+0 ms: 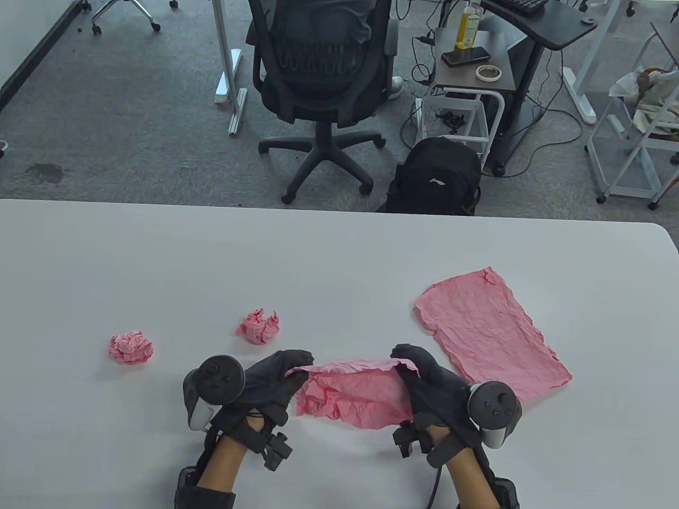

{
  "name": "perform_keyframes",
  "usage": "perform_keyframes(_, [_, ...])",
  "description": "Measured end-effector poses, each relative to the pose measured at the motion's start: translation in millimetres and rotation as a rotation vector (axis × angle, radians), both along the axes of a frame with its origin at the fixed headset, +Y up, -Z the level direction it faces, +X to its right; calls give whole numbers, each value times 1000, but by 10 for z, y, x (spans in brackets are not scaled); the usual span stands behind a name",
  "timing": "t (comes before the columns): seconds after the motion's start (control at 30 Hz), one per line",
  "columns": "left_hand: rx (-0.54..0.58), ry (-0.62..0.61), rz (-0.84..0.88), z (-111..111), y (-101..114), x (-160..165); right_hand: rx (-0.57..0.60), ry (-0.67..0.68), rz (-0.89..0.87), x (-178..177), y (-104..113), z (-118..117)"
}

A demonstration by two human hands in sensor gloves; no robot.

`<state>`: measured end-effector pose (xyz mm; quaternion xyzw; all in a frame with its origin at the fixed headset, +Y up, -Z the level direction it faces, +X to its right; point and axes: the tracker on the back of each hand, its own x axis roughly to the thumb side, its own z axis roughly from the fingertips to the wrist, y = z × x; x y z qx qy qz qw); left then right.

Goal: Flatten crumpled papers and stack

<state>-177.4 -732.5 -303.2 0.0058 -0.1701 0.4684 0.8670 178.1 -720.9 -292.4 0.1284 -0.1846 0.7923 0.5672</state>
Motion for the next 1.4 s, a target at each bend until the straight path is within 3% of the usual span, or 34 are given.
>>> perform_keyframes(0.17, [55, 94, -19, 2, 40, -157, -62, -24, 13, 65, -40, -28])
perform_keyframes(0.3, [-81, -46, 341, -38, -15, -236, -139, -13, -10, 119, -107, -93])
perform_keyframes(0.37, [-88, -48, 381, -38, -22, -239, -158, -11, -2, 123, -139, -107])
perform_keyframes(0.47, [-82, -74, 300, -56, 9, -250, -157, -22, 6, 156, -156, -121])
perform_keyframes(0.53, [-86, -17, 111, -29, 39, -252, -136, -29, 4, 179, -163, -127])
perform_keyframes(0.6, [-6, 57, -156, -33, 58, -236, -132, -15, 4, 182, -177, -135])
perform_keyframes(0.7, [16, 109, -261, -25, 29, -212, -136, -14, 2, 196, -212, -149])
perform_keyframes(0.8, [-43, 96, 14, -29, 3, -305, -204, -11, -9, 240, -281, -180])
perform_keyframes(0.9, [-186, -43, 432, -61, -73, -342, -280, 12, -27, 245, -375, -216])
perform_keyframes(1.0, [-222, -108, 567, -80, -118, -339, -351, 25, -1, 232, -446, -239])
perform_keyframes(1.07, [-218, -67, 491, -91, -123, -367, -405, 25, 14, 229, -491, -251])
perform_keyframes(1.2, [-47, 212, -30, -44, -35, -379, -552, 47, 122, 181, -578, -264])
perform_keyframes(1.27, [6, 215, -369, -51, 5, -296, -584, 38, 202, 132, -608, -261])
perform_keyframes(1.4, [4, 239, -567, -12, -52, -162, -587, -14, 370, -2, -646, -242])
